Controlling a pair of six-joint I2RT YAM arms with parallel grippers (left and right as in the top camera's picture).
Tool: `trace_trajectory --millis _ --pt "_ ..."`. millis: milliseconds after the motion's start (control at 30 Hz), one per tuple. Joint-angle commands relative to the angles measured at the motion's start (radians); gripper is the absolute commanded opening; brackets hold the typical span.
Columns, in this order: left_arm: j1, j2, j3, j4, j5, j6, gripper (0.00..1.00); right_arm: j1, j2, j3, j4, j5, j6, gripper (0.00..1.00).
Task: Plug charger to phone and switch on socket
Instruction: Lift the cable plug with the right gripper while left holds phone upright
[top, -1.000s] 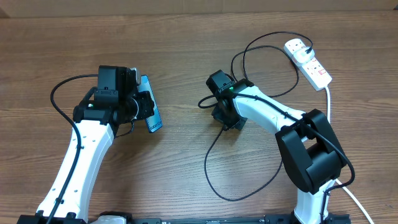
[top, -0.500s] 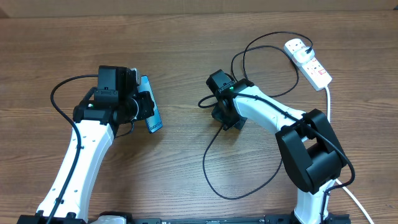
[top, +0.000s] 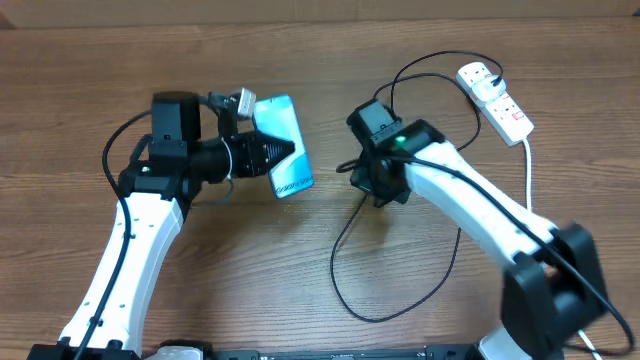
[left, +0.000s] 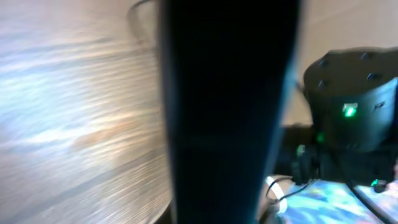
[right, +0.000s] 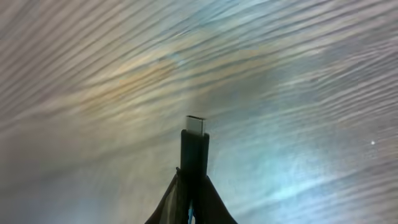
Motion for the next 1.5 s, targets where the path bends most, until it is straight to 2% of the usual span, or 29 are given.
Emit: trace_trajectory --millis 0,67,200,233,267,500,633,733,833,900,1000,1067,1133,1267,1367,1467 --pt "0.056 0.001 0.008 0.132 0.244 -0.209 0.04 0.017 -0.097 0.026 -0.035 -0.141 -0.159 0.04" --pt "0.098 0.001 0.008 0.208 0.293 -0.305 0.04 0.032 -0.126 0.026 -0.05 -0.204 -0.24 0.04" --pt "0.185 0.001 0.008 0.268 0.331 -0.377 0.04 0.072 -0.162 0.026 -0.061 -0.453 -0.506 0.04" --pt "0.217 0.001 0.008 0.268 0.34 -0.387 0.04 0.093 -0.163 0.026 -0.072 -0.581 -0.615 0.04" --pt "0.238 0.001 0.008 0.268 0.343 -0.387 0.04 0.106 -0.163 0.026 -0.077 -0.644 -0.664 0.04" --pt "0.266 0.001 0.008 0.264 0.396 -0.386 0.04 0.145 -0.164 0.026 -0.07 -0.881 -0.834 0.04" --pt "0.266 0.005 0.008 0.264 0.46 -0.374 0.04 0.145 -0.164 0.026 -0.057 -0.924 -0.875 0.04" --pt "0.266 0.008 0.008 0.264 0.523 -0.367 0.04 0.145 -0.164 0.028 -0.023 -0.922 -0.874 0.04" --pt "0.266 0.009 0.008 0.264 0.476 -0.367 0.04 0.132 -0.164 0.038 -0.021 -0.837 -0.822 0.04" --pt "0.266 0.009 0.008 0.264 0.387 -0.361 0.04 0.111 -0.163 0.038 -0.031 -0.593 -0.674 0.04" --pt "0.266 0.009 0.008 0.238 0.277 -0.323 0.04 0.106 -0.158 0.036 -0.04 -0.34 -0.553 0.04" --pt "0.266 0.009 0.008 0.135 0.172 -0.279 0.04 0.109 -0.15 -0.002 -0.022 -0.188 -0.432 0.04" --pt "0.266 0.009 0.008 0.065 0.124 -0.237 0.04 0.108 -0.134 -0.057 0.031 -0.148 -0.347 0.04" --pt "0.266 0.009 0.008 0.026 0.101 -0.198 0.04 0.109 -0.092 -0.218 0.266 -0.148 -0.217 0.04" --pt "0.266 0.009 0.008 0.027 0.1 -0.198 0.04 0.109 -0.048 -0.301 0.379 -0.148 -0.167 0.04" --pt "0.266 0.009 0.008 0.027 0.1 -0.197 0.04 0.105 0.0 -0.314 0.418 -0.165 -0.159 0.04"
